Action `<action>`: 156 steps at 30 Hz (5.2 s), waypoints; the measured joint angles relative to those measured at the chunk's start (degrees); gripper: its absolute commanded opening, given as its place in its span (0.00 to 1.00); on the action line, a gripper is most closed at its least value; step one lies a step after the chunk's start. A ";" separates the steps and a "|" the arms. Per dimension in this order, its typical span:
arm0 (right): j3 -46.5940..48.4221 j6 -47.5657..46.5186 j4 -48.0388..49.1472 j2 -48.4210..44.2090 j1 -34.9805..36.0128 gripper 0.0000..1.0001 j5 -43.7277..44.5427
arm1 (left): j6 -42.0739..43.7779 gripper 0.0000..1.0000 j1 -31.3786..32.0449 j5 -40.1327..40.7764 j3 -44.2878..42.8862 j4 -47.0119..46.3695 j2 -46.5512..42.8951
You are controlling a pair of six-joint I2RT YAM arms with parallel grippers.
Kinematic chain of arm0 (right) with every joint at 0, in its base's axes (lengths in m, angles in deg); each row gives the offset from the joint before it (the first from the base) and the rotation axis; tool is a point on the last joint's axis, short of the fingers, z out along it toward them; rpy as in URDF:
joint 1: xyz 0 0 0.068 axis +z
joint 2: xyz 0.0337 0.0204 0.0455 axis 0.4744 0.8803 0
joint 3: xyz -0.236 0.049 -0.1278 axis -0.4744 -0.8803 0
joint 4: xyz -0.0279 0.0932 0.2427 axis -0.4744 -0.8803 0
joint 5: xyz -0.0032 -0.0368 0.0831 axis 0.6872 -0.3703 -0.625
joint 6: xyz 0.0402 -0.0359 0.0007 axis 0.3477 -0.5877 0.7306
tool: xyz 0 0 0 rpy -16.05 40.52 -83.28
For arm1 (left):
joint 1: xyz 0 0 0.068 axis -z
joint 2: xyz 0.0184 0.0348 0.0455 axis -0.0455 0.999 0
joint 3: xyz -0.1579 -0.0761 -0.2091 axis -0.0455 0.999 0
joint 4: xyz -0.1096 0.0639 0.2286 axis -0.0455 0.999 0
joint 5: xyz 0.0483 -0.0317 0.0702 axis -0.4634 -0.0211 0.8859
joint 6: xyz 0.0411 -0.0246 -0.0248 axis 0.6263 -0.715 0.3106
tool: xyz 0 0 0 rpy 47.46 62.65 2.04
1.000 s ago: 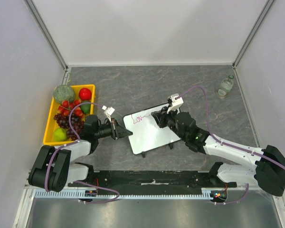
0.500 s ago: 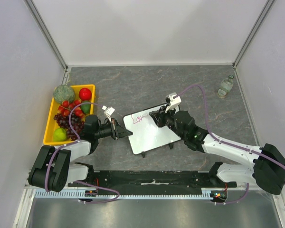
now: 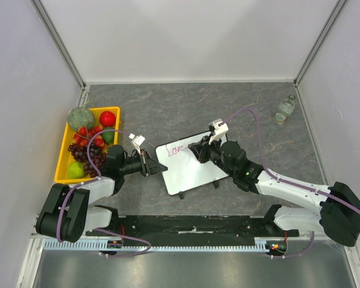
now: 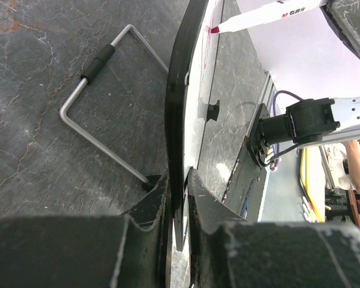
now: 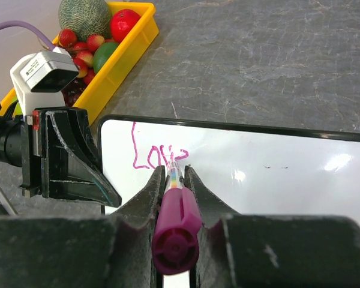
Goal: Write a sentence on the whiteboard
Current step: Write on the whiteboard with the whiteboard.
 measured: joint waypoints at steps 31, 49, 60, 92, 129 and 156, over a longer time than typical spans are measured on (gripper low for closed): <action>-0.13 -0.22 -4.90 -3.82 -0.20 0.00 2.27 | 0.00 0.02 0.00 -0.33 0.00 -0.22 0.00; 3.23 -1.79 -6.82 -4.74 -3.56 0.00 2.19 | 0.00 0.02 0.00 -0.48 0.00 -0.22 0.00; 3.21 -1.79 -6.73 -3.34 -3.98 0.00 1.77 | 0.00 0.02 0.00 -0.48 0.00 -0.22 0.00; -1.90 -1.25 -4.66 -5.38 -3.98 0.00 -0.39 | -0.02 0.02 0.00 -0.44 0.00 -0.02 0.00; -0.33 -0.17 -3.87 -3.87 -4.02 0.00 1.86 | -0.02 0.02 0.00 -0.46 0.00 -0.04 0.00; -4.42 0.26 -4.00 -7.56 -4.39 0.00 1.05 | -0.04 0.02 0.00 -0.44 0.00 0.00 0.00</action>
